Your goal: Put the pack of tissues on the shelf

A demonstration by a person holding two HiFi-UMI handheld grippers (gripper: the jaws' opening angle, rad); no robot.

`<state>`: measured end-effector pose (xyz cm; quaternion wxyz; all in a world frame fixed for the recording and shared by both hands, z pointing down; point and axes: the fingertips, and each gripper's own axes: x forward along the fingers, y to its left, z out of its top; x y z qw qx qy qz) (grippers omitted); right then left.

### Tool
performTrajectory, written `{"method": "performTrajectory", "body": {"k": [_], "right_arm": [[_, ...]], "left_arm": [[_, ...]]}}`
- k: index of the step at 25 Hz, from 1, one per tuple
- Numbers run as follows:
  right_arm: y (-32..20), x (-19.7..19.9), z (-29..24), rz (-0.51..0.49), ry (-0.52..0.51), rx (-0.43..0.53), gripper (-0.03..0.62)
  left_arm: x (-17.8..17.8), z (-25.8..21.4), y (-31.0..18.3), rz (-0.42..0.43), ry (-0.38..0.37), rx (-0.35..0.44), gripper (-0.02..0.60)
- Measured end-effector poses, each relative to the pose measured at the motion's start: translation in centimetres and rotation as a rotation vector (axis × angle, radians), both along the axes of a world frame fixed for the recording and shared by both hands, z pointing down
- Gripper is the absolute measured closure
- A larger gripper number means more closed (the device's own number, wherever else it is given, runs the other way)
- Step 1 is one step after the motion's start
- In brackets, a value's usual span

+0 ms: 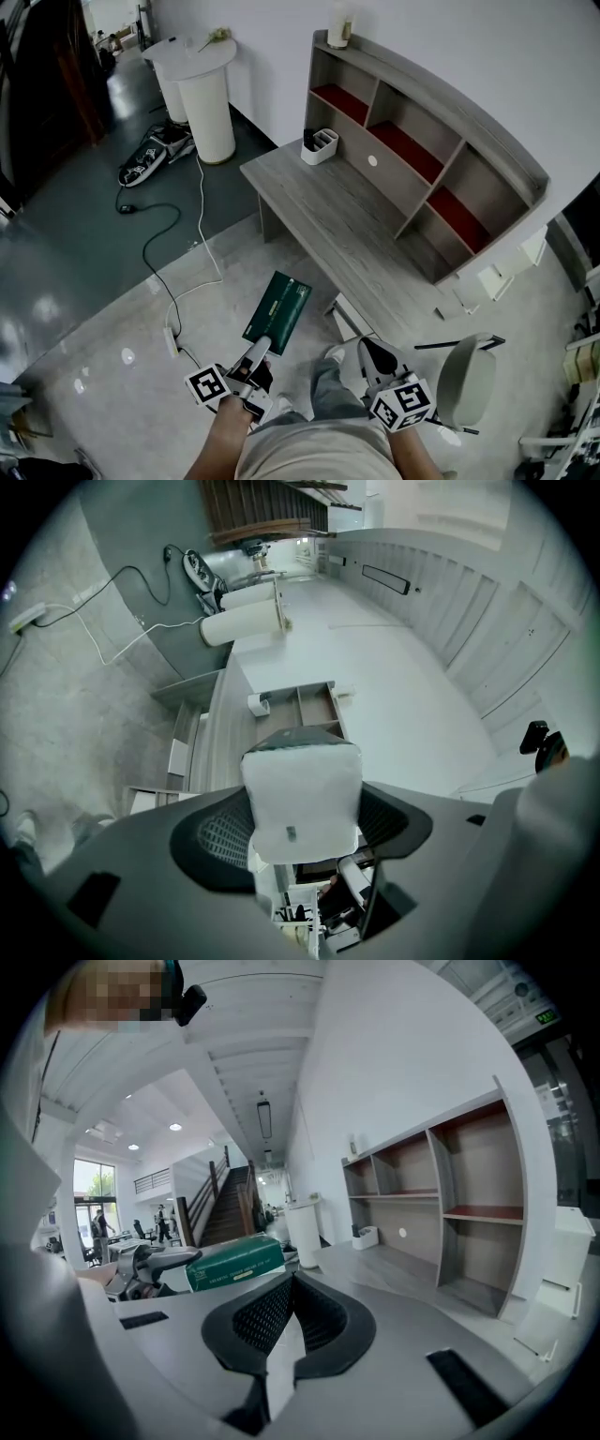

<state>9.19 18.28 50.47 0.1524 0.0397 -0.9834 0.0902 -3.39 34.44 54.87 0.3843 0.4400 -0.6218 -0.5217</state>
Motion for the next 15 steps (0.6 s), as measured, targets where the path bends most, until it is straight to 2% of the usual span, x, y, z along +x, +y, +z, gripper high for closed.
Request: {"method": "performTrajectory", "body": {"k": [5, 15], "right_arm": [[-3.9, -3.6, 0.4, -0.013, -0.015, -0.012, 0.566], [-17.3, -9.7, -0.2, 0.014, -0.029, -0.011, 0.566]], "left_arm": [[-3.6, 0.2, -3.7, -0.020, 0.002, -0.003, 0.238], [-11.3, -1.6, -18.9, 0.017, -0.019, 0.019, 0.238]]}}
